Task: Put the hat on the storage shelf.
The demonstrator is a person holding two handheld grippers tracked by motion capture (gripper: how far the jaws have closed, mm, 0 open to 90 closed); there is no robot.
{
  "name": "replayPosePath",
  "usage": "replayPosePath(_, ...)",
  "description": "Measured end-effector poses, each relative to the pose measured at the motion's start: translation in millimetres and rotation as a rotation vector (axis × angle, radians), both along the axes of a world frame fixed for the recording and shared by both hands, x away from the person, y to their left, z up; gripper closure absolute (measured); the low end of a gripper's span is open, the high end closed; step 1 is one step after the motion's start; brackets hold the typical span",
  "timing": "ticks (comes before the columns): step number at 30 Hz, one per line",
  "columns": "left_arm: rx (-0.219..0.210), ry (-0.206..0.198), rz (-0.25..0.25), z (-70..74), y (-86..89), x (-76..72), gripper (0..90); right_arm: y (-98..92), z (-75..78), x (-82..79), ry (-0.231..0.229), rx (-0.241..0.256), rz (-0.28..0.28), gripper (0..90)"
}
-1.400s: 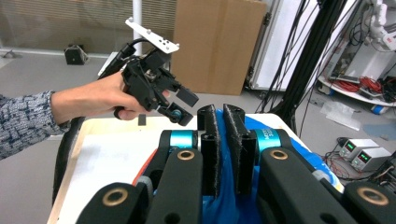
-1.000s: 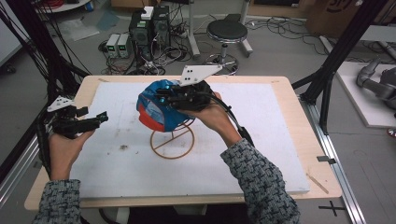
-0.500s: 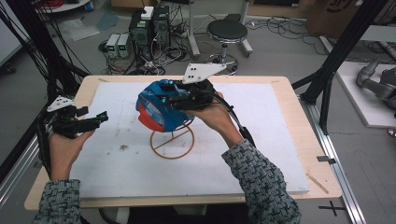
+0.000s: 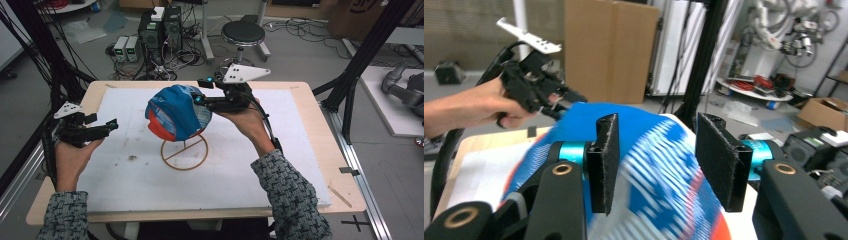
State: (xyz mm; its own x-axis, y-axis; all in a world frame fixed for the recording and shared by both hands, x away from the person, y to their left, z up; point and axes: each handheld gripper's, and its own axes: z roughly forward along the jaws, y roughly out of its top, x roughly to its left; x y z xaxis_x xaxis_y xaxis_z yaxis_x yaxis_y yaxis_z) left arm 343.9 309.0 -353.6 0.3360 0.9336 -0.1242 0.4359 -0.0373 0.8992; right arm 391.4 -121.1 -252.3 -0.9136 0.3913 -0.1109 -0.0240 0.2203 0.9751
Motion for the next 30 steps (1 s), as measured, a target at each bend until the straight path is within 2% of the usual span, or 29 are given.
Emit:
replayPosePath(3, 0.005, 0.006, -0.005, -0.8, -2.3, 2.1, 18.5, -12.9, 0.1, 2.4, 0.007, 0.04, -0.023, 49.8)
replayPosePath(10, 0.006, -0.002, -0.006, -0.1, -4.6, 3.0, 18.4, -42.3, -2.7, 5.7, -0.003, 0.039, -0.139, 41.6)
replayPosePath(18, 0.012, -0.001, -0.007, -0.4, -5.5, 3.2, 18.4, -83.4, -16.4, 11.9, 0.037, 0.068, -0.259, 35.6)
replayPosePath(30, 0.023, -0.007, -0.013, -1.1, -10.5, 4.4, 18.4, -140.1, -42.1, 16.2, 0.108, 0.045, -0.446, 21.8)
